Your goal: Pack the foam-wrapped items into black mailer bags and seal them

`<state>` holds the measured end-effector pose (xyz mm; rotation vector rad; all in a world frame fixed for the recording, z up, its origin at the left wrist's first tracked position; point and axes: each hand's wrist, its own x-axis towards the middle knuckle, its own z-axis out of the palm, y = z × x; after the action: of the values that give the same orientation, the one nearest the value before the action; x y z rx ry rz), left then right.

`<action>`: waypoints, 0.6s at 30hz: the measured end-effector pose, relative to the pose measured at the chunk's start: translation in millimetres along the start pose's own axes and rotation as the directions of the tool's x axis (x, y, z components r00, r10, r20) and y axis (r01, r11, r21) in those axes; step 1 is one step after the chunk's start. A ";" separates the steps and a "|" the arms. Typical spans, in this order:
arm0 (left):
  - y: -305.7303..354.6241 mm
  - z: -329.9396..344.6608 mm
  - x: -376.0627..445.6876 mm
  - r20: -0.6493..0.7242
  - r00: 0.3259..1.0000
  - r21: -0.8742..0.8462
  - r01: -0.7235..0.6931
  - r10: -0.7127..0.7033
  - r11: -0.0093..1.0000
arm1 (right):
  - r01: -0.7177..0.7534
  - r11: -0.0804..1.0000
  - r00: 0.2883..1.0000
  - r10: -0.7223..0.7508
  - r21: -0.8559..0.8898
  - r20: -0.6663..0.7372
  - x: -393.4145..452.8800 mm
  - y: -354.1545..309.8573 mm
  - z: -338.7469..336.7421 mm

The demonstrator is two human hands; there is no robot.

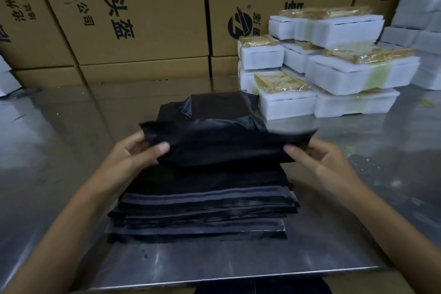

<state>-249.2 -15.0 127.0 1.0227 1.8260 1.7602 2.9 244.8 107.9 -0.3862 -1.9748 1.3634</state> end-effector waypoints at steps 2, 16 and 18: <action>4.5 5.4 12.4 -0.070 0.997 -0.090 -0.030 0.024 0.995 | -0.026 0.999 0.997 0.028 0.027 -0.077 11.3 -4.2 2.9; -34.4 76.3 105.7 -0.462 0.871 0.327 0.343 -0.168 0.880 | -0.422 0.824 0.893 0.308 -0.378 -0.327 116.9 28.8 61.7; -32.4 77.7 105.2 -0.476 0.867 0.393 0.361 -0.148 0.846 | -0.447 0.833 0.883 0.351 -0.328 -0.311 118.2 32.0 63.0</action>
<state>-268.5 116.8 106.7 0.5026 2.6259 1.4809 -129.1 283.8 110.2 -1.1620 -2.0224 1.0796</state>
